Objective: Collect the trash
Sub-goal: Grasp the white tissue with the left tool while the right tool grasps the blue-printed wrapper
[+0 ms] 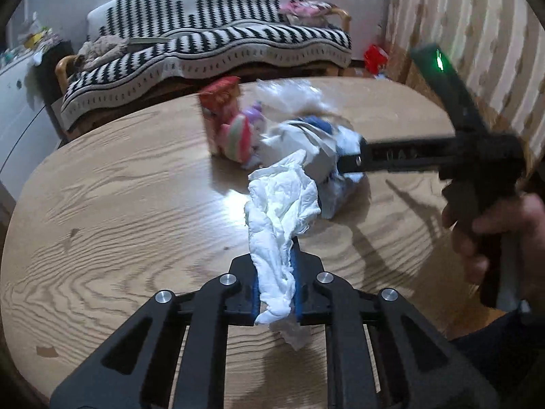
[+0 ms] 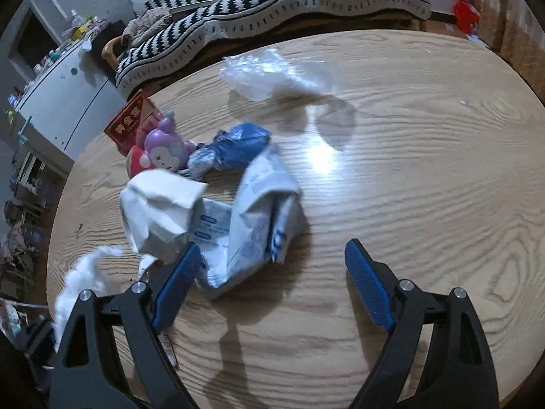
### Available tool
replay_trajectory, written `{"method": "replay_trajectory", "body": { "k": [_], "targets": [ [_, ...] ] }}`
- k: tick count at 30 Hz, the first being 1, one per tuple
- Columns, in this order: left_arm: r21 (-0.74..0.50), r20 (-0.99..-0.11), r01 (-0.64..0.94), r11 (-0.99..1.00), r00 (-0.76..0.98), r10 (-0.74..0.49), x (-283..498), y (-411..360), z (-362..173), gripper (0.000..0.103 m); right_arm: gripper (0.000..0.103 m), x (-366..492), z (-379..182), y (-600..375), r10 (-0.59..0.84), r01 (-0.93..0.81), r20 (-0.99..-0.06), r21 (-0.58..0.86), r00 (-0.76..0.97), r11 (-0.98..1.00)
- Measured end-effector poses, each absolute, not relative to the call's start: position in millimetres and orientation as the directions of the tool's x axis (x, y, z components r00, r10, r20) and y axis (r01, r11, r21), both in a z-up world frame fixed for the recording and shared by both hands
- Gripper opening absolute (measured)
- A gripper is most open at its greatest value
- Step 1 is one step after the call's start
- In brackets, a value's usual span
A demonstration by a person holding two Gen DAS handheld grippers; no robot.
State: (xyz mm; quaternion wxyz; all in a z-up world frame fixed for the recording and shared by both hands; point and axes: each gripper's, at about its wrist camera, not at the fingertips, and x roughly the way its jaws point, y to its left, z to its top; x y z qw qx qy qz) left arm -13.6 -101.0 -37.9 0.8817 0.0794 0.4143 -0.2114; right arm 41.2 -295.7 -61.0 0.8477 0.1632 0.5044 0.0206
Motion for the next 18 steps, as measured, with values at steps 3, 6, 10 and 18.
{"method": "replay_trajectory", "body": {
  "k": [3,6,10,18],
  "targets": [
    [-0.069,-0.754,0.403,0.913,0.578,-0.313,-6.3,-84.9,-30.1,0.013,0.084,44.7,-61.9,-290.2,0.218,0.114,-0.841,0.312,0.495,0.943],
    [-0.091,-0.754,0.374,0.923,0.579,-0.309,-1.6,-78.3,-28.6,0.013,0.084,47.3,-63.0,-286.6,0.240,0.099,-0.833,0.329,0.498,0.939],
    [-0.100,-0.760,0.366,0.925,0.572,-0.309,2.8,-78.8,-29.5,0.013,0.078,51.4,-66.8,-286.4,0.284,0.087,-0.818,0.374,0.499,0.923],
    [-0.070,-0.764,0.374,0.925,0.575,-0.291,3.7,-87.5,-32.0,0.013,0.038,48.8,-64.2,-284.7,0.294,0.085,-0.818,0.382,0.494,0.920]
  ]
}}
